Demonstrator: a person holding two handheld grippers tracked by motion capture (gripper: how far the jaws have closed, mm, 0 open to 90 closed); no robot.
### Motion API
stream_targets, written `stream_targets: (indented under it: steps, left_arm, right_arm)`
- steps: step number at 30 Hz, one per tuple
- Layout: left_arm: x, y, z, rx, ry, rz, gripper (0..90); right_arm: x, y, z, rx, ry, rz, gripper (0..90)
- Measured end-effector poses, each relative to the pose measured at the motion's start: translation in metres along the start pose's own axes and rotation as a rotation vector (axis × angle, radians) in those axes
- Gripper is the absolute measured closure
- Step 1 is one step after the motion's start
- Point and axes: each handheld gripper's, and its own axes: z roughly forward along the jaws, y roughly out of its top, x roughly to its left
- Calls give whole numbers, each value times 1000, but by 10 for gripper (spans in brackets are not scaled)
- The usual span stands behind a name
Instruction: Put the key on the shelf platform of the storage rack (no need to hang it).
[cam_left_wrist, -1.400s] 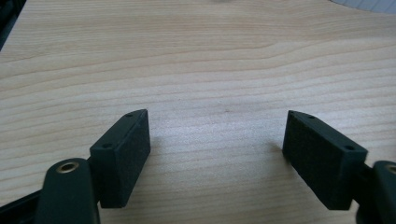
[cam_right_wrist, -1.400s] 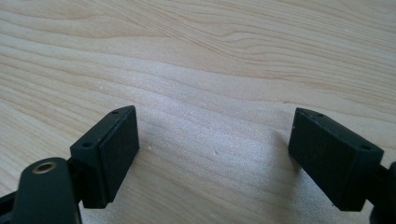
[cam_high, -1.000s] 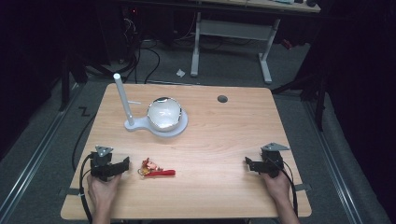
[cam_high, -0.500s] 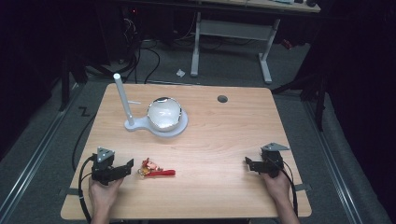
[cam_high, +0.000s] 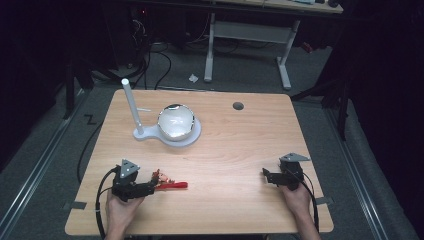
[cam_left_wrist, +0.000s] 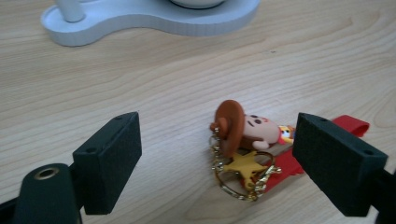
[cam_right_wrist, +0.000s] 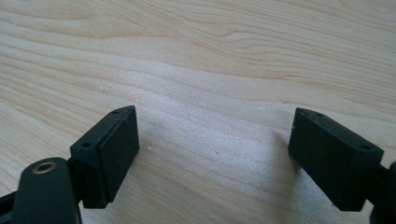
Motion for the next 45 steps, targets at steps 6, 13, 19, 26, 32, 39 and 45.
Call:
stream_targets:
  steps: [6, 13, 19, 26, 32, 39, 45]
  left_arm:
    - [-4, -9, 6, 19, 4, 7, 215]
    - [-7, -17, 17, 39, 9, 19, 309]
    - [-8, -16, 23, 36, 16, -7, 425]
    - [-8, -14, 26, 23, 22, -28, 544]
    - [-8, -13, 26, 20, 27, -36, 578]
    - [-11, -10, 25, 11, 28, -70, 722]
    - [-11, -14, 26, -1, 34, -34, 800]
  right_arm:
    - [0, 0, 0, 0, 0, 1, 160]
    - [0, 0, 0, 0, 0, 0, 160]
    - [0, 0, 0, 0, 0, 1, 161]
    - [0, 0, 0, 0, 0, 0, 160]
    - [0, 0, 0, 0, 0, 0, 160]
    - [0, 0, 0, 0, 0, 1, 161]
    - [0, 0, 0, 0, 0, 0, 160]
